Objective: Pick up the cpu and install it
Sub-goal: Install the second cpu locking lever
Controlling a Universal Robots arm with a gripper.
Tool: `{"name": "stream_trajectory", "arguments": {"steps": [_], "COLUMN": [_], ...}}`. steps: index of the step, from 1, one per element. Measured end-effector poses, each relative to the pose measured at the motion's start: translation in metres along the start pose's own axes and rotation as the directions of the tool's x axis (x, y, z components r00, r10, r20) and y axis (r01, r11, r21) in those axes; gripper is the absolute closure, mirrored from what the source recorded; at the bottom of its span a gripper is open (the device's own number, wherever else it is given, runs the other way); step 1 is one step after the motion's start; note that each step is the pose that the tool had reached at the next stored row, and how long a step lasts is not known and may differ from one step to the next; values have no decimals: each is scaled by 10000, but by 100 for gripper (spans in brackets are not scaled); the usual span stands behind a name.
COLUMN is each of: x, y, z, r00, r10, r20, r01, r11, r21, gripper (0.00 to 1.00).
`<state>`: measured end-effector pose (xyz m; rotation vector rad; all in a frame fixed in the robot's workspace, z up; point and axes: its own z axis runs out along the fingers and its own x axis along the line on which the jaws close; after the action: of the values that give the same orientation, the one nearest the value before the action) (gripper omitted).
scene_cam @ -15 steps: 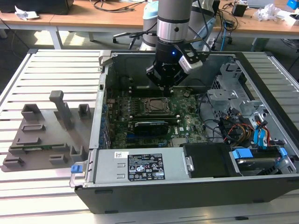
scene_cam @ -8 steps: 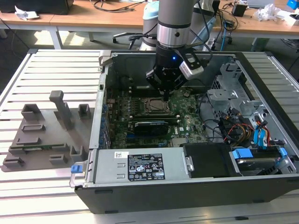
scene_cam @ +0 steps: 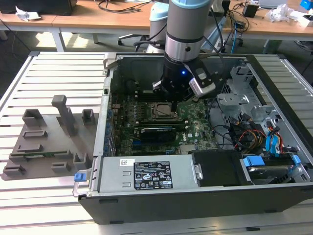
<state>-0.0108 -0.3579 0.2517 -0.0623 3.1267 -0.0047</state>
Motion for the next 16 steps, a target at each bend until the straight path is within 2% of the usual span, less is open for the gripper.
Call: {"name": "stream_trajectory", "arguments": {"steps": [1, 2, 4, 5, 8, 10, 15, 16], "x": [3, 9, 20, 32, 64, 86, 125, 146], "y": [-13, -37, -72, -88, -131, -181, -285, -321], "z": [1, 3, 12, 14, 21, 38, 69, 84], "r00": [10000, 10000, 10000, 10000, 10000, 10000, 10000, 10000], "r10": [1, 3, 5, 9, 22, 20, 24, 28], "r20": [3, 8, 14, 24, 47, 51, 55, 59], "r01": [-1, -3, -4, -8, -16, -13, -15, -19], "r11": [10000, 9998, 9994, 9981, 9926, 9915, 9896, 9886], "r21": [-85, -212, -350, -620, -1216, -1300, -1439, -1504], "gripper": [89, 89, 89, 89, 89, 89, 89, 89]}}
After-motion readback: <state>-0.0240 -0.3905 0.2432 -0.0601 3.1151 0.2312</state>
